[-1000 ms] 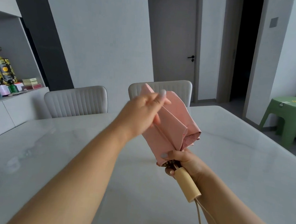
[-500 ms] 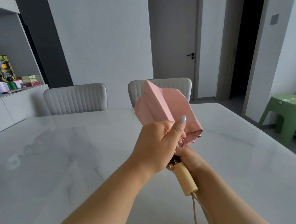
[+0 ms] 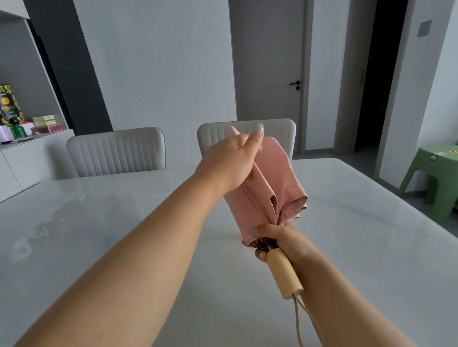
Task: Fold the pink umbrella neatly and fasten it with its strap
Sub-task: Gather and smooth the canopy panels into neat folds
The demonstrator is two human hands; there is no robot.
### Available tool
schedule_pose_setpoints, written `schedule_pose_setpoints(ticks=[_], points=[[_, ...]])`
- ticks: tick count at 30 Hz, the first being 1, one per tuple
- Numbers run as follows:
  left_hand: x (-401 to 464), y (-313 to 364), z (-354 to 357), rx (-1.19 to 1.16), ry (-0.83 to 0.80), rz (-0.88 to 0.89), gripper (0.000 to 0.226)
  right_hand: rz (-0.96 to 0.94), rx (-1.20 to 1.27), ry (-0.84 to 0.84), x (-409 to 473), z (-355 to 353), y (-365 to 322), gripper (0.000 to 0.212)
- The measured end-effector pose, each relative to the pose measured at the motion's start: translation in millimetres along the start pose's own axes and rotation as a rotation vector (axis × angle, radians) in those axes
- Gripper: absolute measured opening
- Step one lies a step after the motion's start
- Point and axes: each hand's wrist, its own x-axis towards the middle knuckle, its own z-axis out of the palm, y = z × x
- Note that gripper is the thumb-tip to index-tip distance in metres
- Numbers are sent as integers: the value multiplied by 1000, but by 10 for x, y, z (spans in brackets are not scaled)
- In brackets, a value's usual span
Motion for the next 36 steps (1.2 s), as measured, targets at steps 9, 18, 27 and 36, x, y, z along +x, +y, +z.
schedule_pose_setpoints(ticks=[9,18,27,36], points=[[-20,-457,107,-304,178,-165,22,19,273,-134,11,1,-31,105],[-198,-721,390,-478,240,-128,16,68,475,-162,-7,22,-46,81],[141,-641,8,-621,163,-116,31,-7,268,-191,34,-34,-27,58],[586,-612,-415,-416,137,-189,19,-49,203,-162,-7,17,-3,29]])
